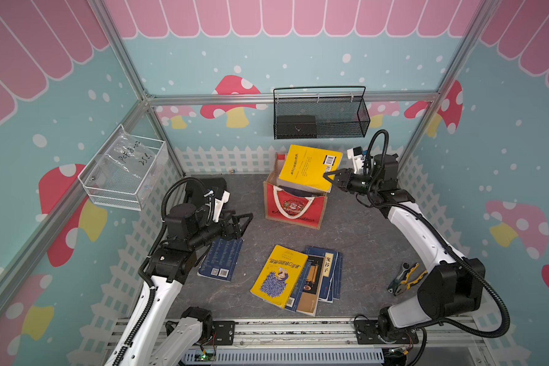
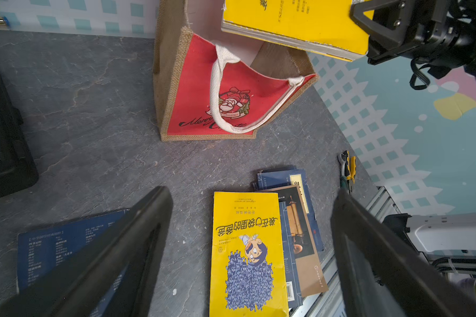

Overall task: Put the books into the canvas bag
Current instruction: Place the book in the canvas bag.

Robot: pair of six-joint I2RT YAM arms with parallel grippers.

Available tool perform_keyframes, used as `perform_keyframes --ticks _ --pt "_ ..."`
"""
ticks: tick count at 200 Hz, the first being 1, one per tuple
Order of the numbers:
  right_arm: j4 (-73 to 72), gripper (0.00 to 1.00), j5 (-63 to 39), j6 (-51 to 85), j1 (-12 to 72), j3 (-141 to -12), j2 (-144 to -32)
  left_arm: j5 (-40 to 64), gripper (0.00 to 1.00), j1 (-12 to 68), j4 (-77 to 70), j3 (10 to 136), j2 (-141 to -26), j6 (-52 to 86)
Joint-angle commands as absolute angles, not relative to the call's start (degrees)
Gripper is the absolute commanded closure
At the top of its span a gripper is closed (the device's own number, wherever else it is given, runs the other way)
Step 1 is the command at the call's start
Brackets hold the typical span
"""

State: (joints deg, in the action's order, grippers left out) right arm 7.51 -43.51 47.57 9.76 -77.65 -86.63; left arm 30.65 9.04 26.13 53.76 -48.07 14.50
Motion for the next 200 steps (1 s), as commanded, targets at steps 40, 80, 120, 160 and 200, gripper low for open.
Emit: perform_keyframes --ticks 40,80,120,160,200 --pt "9.1 1.00 -42.2 49.8 11.0 -85.0 -91.6 28.4 0.13 9.7 27.0 53.4 -46.5 13.5" --pt "14.9 1.00 -38.2 50.5 14.3 -93.2 -97.6 27.3 0.13 10.4 27.2 53.2 -45.5 13.5" --pt "17.3 0.97 -32.6 55.0 15.2 -95.2 -100.7 25.8 0.13 11.5 27.6 53.0 -44.4 13.4" --pt "20.7 0.88 -28.4 57.0 16.0 -99.8 -103.4 24.4 0.13 12.4 28.3 53.3 -43.2 12.7" --pt "22.7 0.95 -29.3 56.6 18.0 -103.9 -105.7 23.7 0.13 12.9 28.5 53.2 -42.4 12.6"
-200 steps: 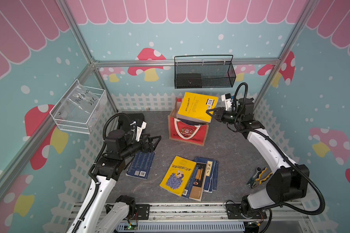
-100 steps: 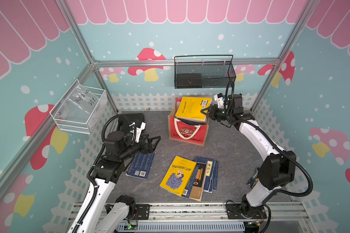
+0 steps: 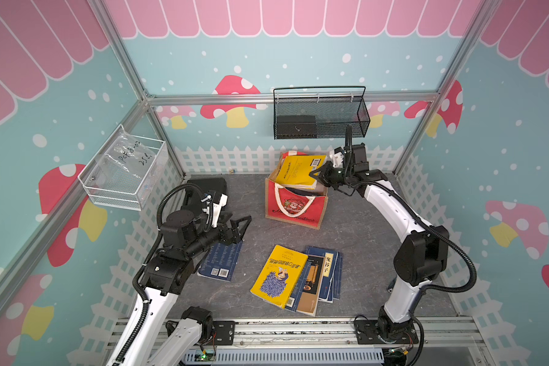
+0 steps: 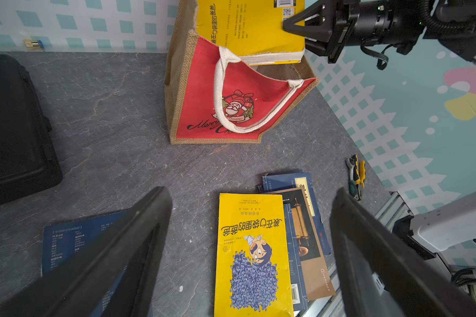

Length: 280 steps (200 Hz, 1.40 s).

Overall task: Put the books into the canvas bag
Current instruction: Place the book in the canvas bag.

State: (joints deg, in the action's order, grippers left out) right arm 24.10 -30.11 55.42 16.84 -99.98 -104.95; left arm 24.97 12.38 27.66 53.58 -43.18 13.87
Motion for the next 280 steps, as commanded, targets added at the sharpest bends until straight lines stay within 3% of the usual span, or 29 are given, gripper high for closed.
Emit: perform_keyframes --ticks 1,8,79,122,136,160,219,238,245,254,259,267,280 --pt "22.8 0.96 -29.3 56.5 18.1 -104.0 -105.7 23.7 0.13 12.9 28.5 53.2 -42.4 12.6" --pt "23.3 1.00 -28.9 56.2 18.7 -104.3 -105.6 23.6 0.13 13.0 28.6 53.2 -42.2 12.5" --pt "23.7 1.00 -28.0 54.0 20.6 -99.5 -100.9 22.9 0.13 13.4 29.0 53.1 -41.3 12.3" --pt "24.1 1.00 -27.9 53.7 20.2 -102.7 -104.2 22.8 0.12 13.3 29.0 53.0 -41.0 12.3" --pt "24.7 0.96 -28.7 53.8 20.1 -104.8 -106.6 22.7 0.13 13.4 29.0 53.0 -41.0 12.3" --pt "25.3 0.82 -29.7 53.9 20.1 -107.1 -110.1 22.6 0.13 13.4 29.0 52.9 -41.0 12.3" --pt "25.3 0.30 -30.0 53.0 20.1 -107.6 -111.3 23.9 0.12 13.8 27.6 52.2 -41.7 14.3" --pt "25.5 0.25 -29.8 52.5 20.1 -108.1 -111.1 26.0 0.12 14.8 24.4 50.7 -42.4 18.2" --pt "25.8 0.16 -29.6 51.7 20.1 -108.8 -111.0 27.0 0.12 15.2 22.4 49.6 -42.7 20.4" --pt "26.3 0.14 -29.3 50.5 20.1 -109.9 -110.8 28.7 0.12 15.5 18.7 47.4 -43.0 23.5" --pt "26.6 0.13 -29.2 49.6 20.1 -110.3 -110.6 29.4 0.02 15.8 17.2 46.0 -43.3 25.4" --pt "26.8 0.04 -29.0 48.3 20.2 -110.9 -110.1 30.2 0.01 16.2 13.8 43.7 -44.0 28.3" --pt "27.3 0.03 -28.7 45.8 20.2 -111.0 -109.3 30.8 0.01 17.1 9.7 40.5 -45.6 31.6"
